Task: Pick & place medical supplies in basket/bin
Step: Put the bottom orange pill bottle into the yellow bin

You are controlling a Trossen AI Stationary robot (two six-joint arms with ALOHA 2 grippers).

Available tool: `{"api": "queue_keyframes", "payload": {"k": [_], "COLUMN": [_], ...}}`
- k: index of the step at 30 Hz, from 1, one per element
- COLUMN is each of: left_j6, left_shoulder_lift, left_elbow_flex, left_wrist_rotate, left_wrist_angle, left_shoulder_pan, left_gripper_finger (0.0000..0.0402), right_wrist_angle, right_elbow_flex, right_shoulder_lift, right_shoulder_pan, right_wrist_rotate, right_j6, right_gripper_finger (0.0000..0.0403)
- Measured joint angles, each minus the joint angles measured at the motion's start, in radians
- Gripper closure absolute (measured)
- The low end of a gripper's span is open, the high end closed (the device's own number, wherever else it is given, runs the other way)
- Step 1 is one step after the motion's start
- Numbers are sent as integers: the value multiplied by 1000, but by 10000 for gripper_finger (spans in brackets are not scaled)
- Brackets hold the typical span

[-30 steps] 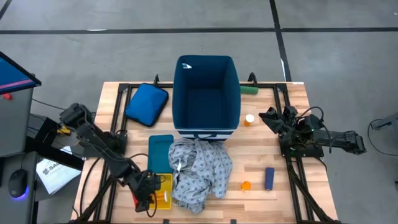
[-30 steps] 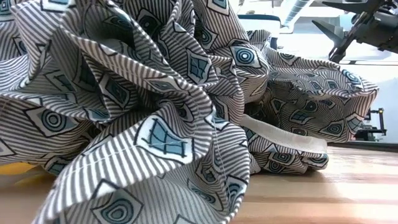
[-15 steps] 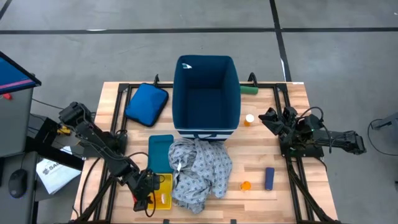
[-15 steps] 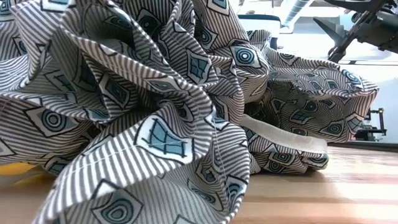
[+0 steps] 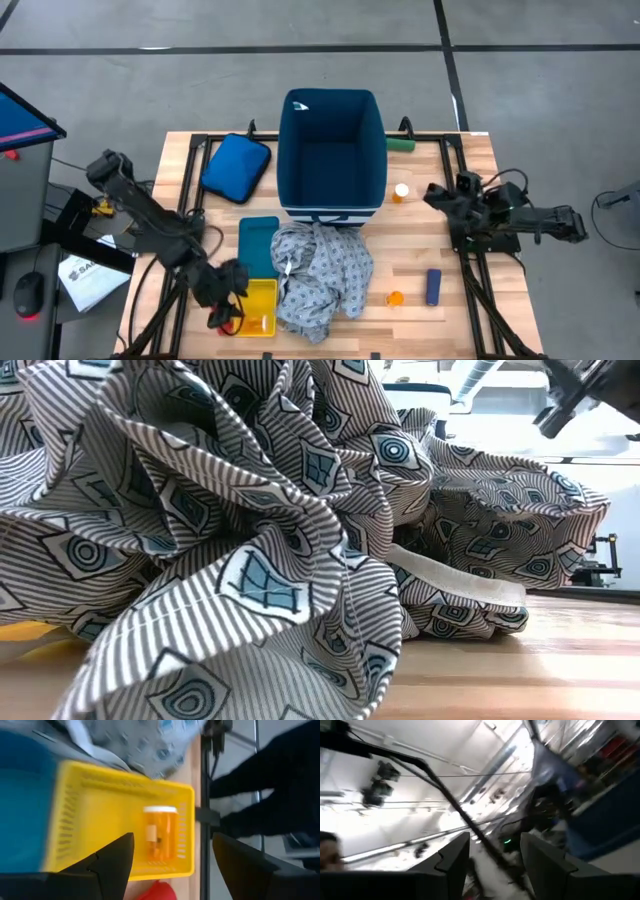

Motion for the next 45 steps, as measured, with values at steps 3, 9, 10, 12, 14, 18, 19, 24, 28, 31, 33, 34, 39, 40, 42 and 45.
{"api": "queue_keyframes", "payload": {"k": [3,9,10,12,14,18,19,24,28,31,33,34,39,40,42,45], "left_j6": [10,20,20,19,18,25,34,114,238,312,349,366,413,418,425,441], "left_shoulder_lift": [-68,-149,-156,-163,-168,-167,-167,-167,-167,-167,-167,-167,-167,-167,-167,-167], "left_elbow_flex": [0,0,0,0,0,12,17,56,121,155,169,171,171,171,171,171], "left_wrist_rotate": [-52,-117,-123,-125,-125,-129,-134,-166,-224,-280,-292,-292,-291,-291,-292,-292], "left_wrist_angle": [-53,-90,-90,-90,-90,-103,-104,-165,-235,-282,-298,-303,-307,-307,-307,-306], "left_shoulder_pan": [0,0,1,1,1,1,1,10,27,45,57,62,69,69,69,69], "left_gripper_finger": [140,139,139,139,139,139,139,139,139,139,139,139,139,139,140,139], "right_wrist_angle": [-88,-417,-440,-532,-654,-968,-1036,-1196,-1188,-1145,-1105,-1085,-989,-965,-907,-872], "right_elbow_flex": [53,290,341,445,563,768,806,891,893,893,893,893,894,894,894,914], "right_shoulder_lift": [39,271,323,416,522,719,766,975,1097,1174,1218,1238,1325,1342,1362,1365], "right_shoulder_pan": [50,253,287,345,402,520,550,669,739,764,768,767,751,750,753,766], "right_wrist_rotate": [-55,-168,-168,-168,-167,-180,-180,-179,-180,-179,-178,-177,-177,-186,-225,-258], "right_j6": [92,113,72,2,-51,-129,-131,-67,26,64,87,106,255,279,305,346], "right_gripper_finger": [230,230,230,230,229,220,214,168,135,119,111,108,106,106,106,106]}}
